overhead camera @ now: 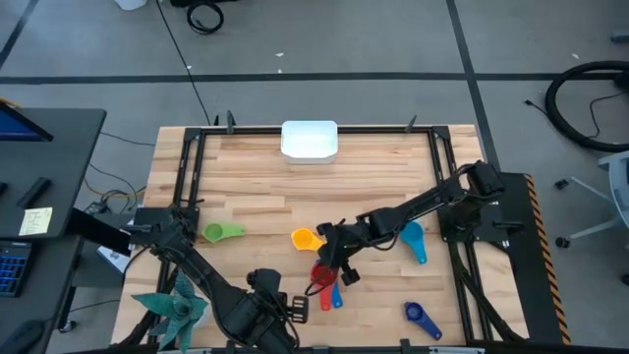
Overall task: Nest measuring cups in basket
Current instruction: Stack the red measuring cup on top of the blue measuring cup, then stack the light blue measuring cup on top of the red measuring cup
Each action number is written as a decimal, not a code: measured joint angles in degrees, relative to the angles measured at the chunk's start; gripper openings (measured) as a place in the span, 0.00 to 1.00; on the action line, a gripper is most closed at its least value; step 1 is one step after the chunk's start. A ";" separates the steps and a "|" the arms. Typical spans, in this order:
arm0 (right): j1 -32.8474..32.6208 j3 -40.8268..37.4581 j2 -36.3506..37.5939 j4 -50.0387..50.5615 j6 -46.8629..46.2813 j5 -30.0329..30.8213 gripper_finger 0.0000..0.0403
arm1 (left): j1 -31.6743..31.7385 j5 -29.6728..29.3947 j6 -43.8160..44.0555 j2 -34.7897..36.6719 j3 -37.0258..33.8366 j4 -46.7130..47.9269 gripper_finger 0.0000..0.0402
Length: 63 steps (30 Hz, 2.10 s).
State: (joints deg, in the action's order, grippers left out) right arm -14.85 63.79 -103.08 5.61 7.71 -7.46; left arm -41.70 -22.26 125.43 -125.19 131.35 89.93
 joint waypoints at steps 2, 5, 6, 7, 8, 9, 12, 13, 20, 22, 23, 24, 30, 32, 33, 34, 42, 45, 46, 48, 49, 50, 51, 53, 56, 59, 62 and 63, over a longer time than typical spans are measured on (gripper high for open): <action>0.02 0.00 1.79 -0.18 0.48 0.36 0.00 | -0.03 0.01 -0.02 0.00 0.00 0.03 0.01; 0.02 -0.02 6.18 1.03 0.90 0.48 0.00 | -0.03 0.00 -0.02 0.00 0.00 0.04 0.01; 0.00 -0.02 8.28 1.62 0.89 0.86 0.00 | -0.01 0.00 -0.02 0.00 0.00 0.09 0.01; 0.00 -0.02 10.62 2.28 0.91 1.70 0.00 | 0.17 0.00 -0.02 0.00 0.00 0.05 0.02; 0.00 -0.02 13.05 2.49 0.91 2.59 0.00 | 0.36 0.02 -0.06 0.00 0.00 0.04 0.02; 0.00 -0.02 15.73 2.92 0.91 3.83 0.00 | 0.65 0.00 -0.10 0.01 0.00 0.07 0.02; 0.02 -0.02 23.87 4.39 1.04 7.69 0.00 | 2.18 -0.38 -1.07 0.12 0.00 0.07 0.02; 0.05 0.04 26.51 5.13 1.09 8.92 0.00 | 2.81 -0.56 -1.99 0.16 0.00 0.09 0.02; -0.08 0.04 41.79 13.22 0.43 10.55 0.00 | 7.35 2.94 -16.96 0.33 0.00 -0.77 0.03; -0.59 0.04 45.21 15.95 -1.01 9.96 0.00 | 8.46 3.52 -21.77 0.33 0.00 -1.27 0.03; -0.89 0.04 46.82 17.53 -1.63 9.46 0.00 | 9.06 3.96 -24.24 0.33 0.00 -1.46 0.03; -1.23 0.04 48.45 19.37 -2.20 9.27 0.00 | 9.58 4.44 -26.35 0.33 0.00 -1.63 0.03; -3.35 0.04 56.40 30.82 -7.12 9.58 0.00 | 12.33 4.34 -41.64 0.33 0.00 -1.79 0.03; -3.63 0.04 58.31 33.69 -8.66 8.16 0.01 | 13.20 4.26 -45.81 0.33 0.00 -1.73 0.03; -3.63 0.02 59.00 34.58 -9.69 7.35 0.01 | 13.59 4.28 -47.53 0.33 0.00 -1.77 0.03; -3.63 0.02 59.66 35.16 -10.93 6.82 0.01 | 13.95 4.27 -48.98 0.33 0.00 -1.79 0.03; -2.68 0.02 60.44 46.70 -19.95 9.54 0.10 | 15.57 4.28 -53.12 0.33 0.00 -1.73 0.03; -1.53 0.00 59.14 56.19 -23.05 13.69 0.14 | 15.57 4.29 -53.27 0.33 0.00 -1.62 0.03; -1.19 -0.02 58.62 58.26 -23.86 14.94 0.16 | 15.56 4.31 -53.27 0.33 0.00 -1.62 0.03; -0.46 -0.02 57.53 61.11 -25.17 16.75 0.20 | 15.37 4.31 -53.27 0.33 0.00 -1.60 0.03; -0.09 -0.02 57.01 61.78 -25.90 17.15 0.23 | 15.21 4.31 -53.27 0.33 0.00 -1.57 0.03; 0.26 -0.02 56.42 62.20 -26.65 17.26 0.25 | 15.14 4.31 -53.27 0.33 0.00 -1.57 0.03; 0.62 -0.02 55.79 62.52 -27.38 17.18 0.27 | 15.03 4.33 -53.27 0.33 0.00 -1.57 0.03; 1.24 -0.02 54.40 63.66 -29.22 15.84 0.31 | 14.73 4.64 -53.27 0.33 0.00 -1.54 0.03; 1.74 -0.02 51.83 67.67 -34.97 13.52 0.36 | 14.30 5.41 -53.27 0.33 0.00 -1.50 0.03; 1.85 -0.02 48.69 72.02 -41.21 13.46 0.37 | 13.71 5.55 -53.26 0.33 0.00 -1.42 0.03; 1.91 -0.02 45.78 75.24 -46.75 14.82 0.37 | 13.13 5.53 -53.24 0.33 0.00 -1.40 0.03; 1.93 -0.02 44.78 75.60 -48.96 15.15 0.37 | 12.84 5.55 -53.22 0.33 0.00 -1.40 0.03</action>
State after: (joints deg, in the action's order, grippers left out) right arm -12.92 63.77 -58.30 81.21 -41.25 7.69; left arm -28.86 -16.71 72.20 -124.86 131.35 88.53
